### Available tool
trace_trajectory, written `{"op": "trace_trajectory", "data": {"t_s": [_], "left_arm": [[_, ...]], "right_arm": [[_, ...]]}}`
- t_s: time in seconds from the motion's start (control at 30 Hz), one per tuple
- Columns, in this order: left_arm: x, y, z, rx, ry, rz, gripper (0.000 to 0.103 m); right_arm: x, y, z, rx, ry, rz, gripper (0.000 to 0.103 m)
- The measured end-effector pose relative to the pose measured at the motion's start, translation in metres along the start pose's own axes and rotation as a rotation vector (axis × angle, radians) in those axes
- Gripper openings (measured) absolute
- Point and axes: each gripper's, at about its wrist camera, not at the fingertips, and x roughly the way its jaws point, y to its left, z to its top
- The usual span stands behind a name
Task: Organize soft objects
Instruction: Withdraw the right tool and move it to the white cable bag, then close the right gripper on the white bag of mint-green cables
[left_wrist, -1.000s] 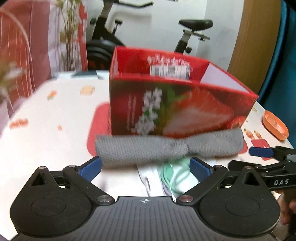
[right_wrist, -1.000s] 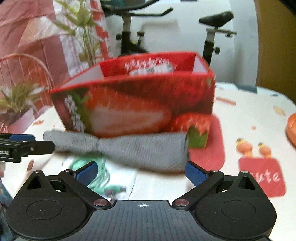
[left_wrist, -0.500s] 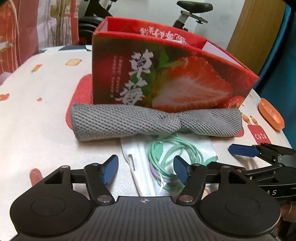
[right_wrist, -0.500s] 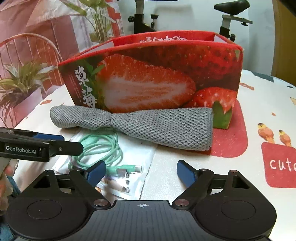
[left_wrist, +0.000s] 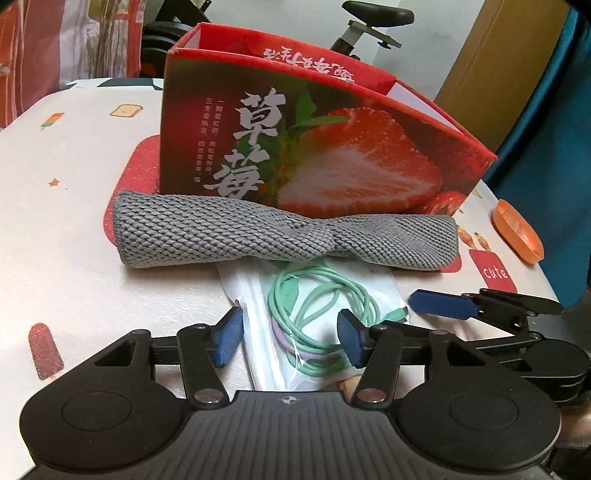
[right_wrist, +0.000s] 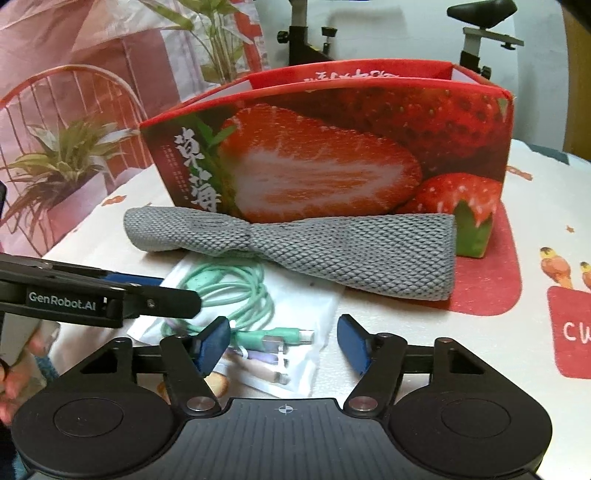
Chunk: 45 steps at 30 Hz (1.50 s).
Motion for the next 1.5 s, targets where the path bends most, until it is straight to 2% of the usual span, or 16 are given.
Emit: {"op": "trace_trajectory", "data": {"t_s": [0.27,0.33,0.4,0.43,0.6,0.67,0.87,0.93,1.0,1.17,1.4,1.5], "left_arm": [[0.002,-0.001,0.0,-0.012,0.013,-0.053,0.057],[0.002,-0.004,-0.001,0.008,0.019,-0.045,0.056],[0.003,-0.004,0.0,0.004,0.023,-0.054,0.056],[0.002,-0.002,0.0,-0.005,0.025,-0.062,0.055],[0.001,0.008,-0.001,-0.05,0.029,-0.071,0.035],[0.001,0.013,-0.001,-0.072,0.028,-0.078,0.033],[0.004,0.011,0.0,-0.067,0.018,-0.072,0.033],[0.005,0.013,0.0,-0.074,0.015,-0.076,0.033],[0.005,0.013,0.0,-0.074,0.014,-0.073,0.031],[0.006,0.012,0.0,-0.076,0.008,-0.078,0.03],[0.004,0.012,0.0,-0.082,0.021,-0.095,0.03],[0.005,0.011,0.0,-0.086,0.026,-0.102,0.03]], "right_arm": [[-0.001,-0.002,0.001,0.039,0.008,0.04,0.061],[-0.001,-0.003,0.001,0.055,0.009,0.053,0.061],[-0.002,-0.003,0.002,0.06,0.011,0.058,0.056],[-0.002,-0.004,0.003,0.063,0.013,0.057,0.055],[-0.004,-0.018,0.003,0.157,0.008,0.075,0.043],[-0.004,-0.02,0.003,0.166,0.008,0.071,0.039],[-0.002,-0.023,0.002,0.195,0.002,0.074,0.039],[0.0,-0.022,0.002,0.176,0.002,0.065,0.032],[-0.001,-0.019,0.004,0.142,0.008,0.03,0.031],[-0.001,-0.023,0.003,0.184,-0.001,0.026,0.034],[-0.006,-0.033,-0.001,0.306,0.0,0.097,0.033],[-0.009,-0.034,0.0,0.321,0.002,0.115,0.033]]}}
